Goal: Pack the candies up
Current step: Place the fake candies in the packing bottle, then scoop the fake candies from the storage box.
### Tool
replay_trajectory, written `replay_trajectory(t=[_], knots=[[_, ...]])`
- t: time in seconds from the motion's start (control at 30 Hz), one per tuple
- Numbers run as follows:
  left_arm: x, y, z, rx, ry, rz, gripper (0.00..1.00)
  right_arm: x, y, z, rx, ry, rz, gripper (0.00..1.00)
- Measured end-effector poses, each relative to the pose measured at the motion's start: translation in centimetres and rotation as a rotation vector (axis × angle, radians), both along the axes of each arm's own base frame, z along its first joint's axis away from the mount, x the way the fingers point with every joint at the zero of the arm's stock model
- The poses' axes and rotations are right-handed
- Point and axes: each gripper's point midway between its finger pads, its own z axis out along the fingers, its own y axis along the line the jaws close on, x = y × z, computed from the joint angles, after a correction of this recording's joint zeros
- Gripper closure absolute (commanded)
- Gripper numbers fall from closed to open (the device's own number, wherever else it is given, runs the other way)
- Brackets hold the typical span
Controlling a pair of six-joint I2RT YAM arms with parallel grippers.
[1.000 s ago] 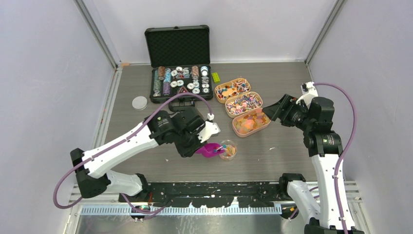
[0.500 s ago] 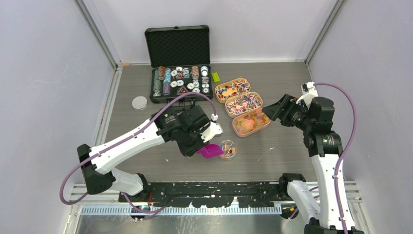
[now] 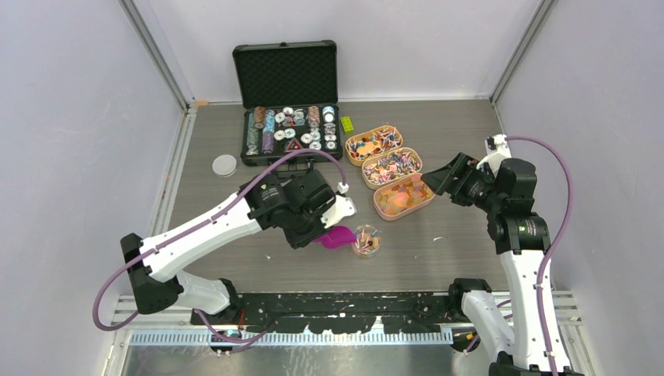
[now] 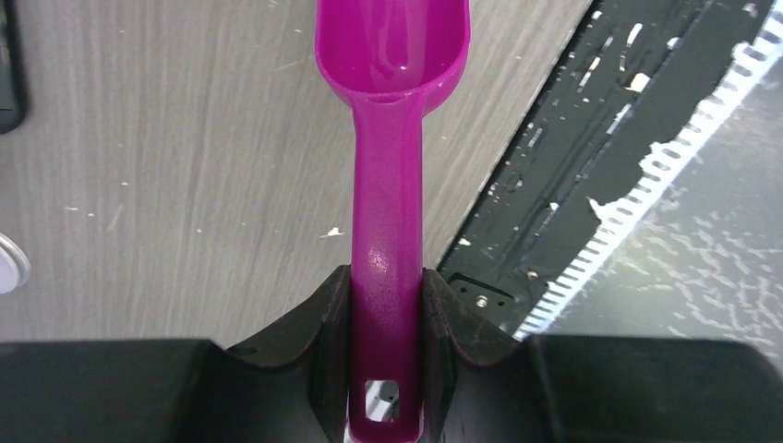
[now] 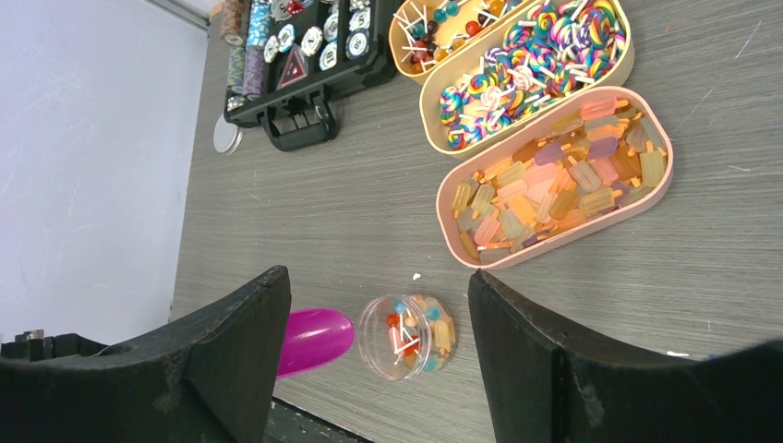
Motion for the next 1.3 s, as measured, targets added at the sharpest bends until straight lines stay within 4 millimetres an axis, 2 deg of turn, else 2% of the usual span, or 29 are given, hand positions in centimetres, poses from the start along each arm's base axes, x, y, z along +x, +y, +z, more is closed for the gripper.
replay_trajectory(t=[0.13, 0.37, 0.63, 0.77, 1.07, 1.17, 1.3], knots=[[0.7, 0.6, 0.4, -0.022, -0.071, -0.011, 1.00, 0.0, 0.1, -0.1, 0.019, 0.013, -0.009, 0.23], [2.1, 0.5, 2.5, -0.169, -0.258, -0.090, 1.00, 0.6, -0.5, -1.4, 0.048, 0.046, -0.072, 0.20], [4.6, -0.9, 2.8, -0.262, -0.393, -0.136, 1.00, 2.9, -1.0, -1.1, 0.109, 0.059, -0.145, 0.21], [7.0, -1.7, 3.2, -0.295, -0.349, -0.090, 1.00, 4.9, -1.3, -2.5, 0.117, 0.120, -0.170, 0.21], [15.1, -2.9, 5.3, -0.317, -0.311, 0.002, 1.00, 10.2, -1.7, -5.2, 0.108, 0.238, -0.182, 0.21], [18.1, -3.9, 5.6, -0.314, -0.309, -0.008, 1.00, 11.0, -1.8, -5.3, 0.098, 0.235, -0.180, 0.22], [21.6, -4.5, 4.7, -0.261, -0.285, -0.023, 1.00, 11.5, -1.9, -4.2, 0.093, 0.198, -0.173, 0.22]])
